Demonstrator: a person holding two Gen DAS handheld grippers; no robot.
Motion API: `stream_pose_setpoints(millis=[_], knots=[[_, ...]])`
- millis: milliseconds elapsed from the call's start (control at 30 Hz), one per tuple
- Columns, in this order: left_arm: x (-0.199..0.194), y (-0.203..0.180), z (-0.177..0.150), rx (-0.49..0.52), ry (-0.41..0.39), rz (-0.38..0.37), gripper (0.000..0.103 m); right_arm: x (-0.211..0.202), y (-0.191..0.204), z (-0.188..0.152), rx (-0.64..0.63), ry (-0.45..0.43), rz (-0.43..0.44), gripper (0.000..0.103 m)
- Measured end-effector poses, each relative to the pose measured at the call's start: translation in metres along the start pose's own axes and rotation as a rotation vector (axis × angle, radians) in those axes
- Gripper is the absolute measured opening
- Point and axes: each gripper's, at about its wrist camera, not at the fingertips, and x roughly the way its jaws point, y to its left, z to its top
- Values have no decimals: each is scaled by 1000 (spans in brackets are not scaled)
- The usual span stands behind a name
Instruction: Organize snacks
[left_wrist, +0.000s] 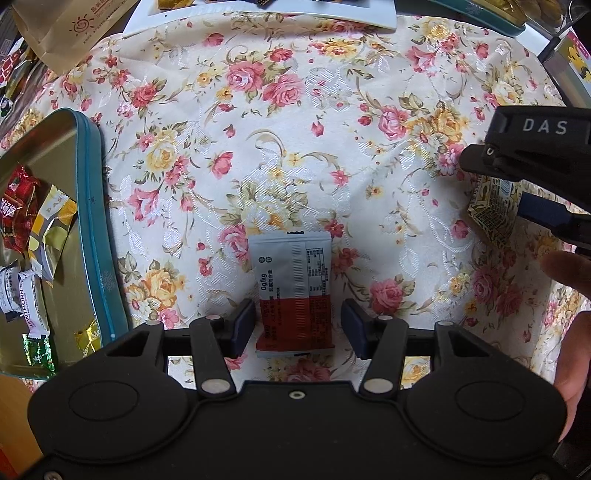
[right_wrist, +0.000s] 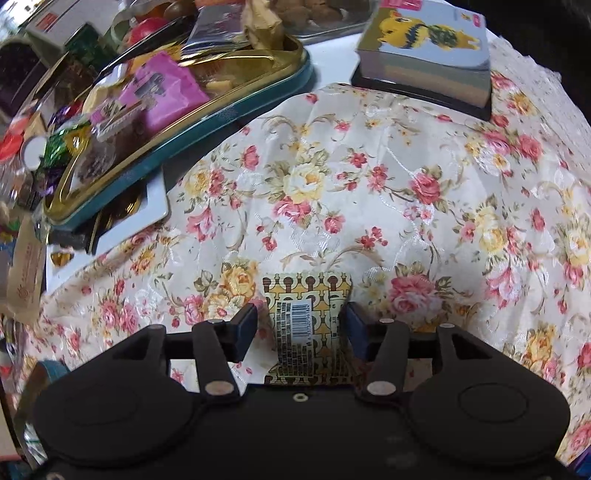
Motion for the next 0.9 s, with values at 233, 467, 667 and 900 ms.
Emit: stream_pose_setpoints(millis=[233,467,667,900], knots=[[-1,0,-3,0,-13,1,59,1,4,-3,-13,-39,-18,59],[-2,0,-7,5,-28,4,60,3,8,-8,-61,-91,-52,56],[-2,0,-9,4,-32,5,60,4,11,-7,-60,-80,-74,55],[-2,0,-9,8,-31,5,60,8,22,-9,-121,-75,-98,61]])
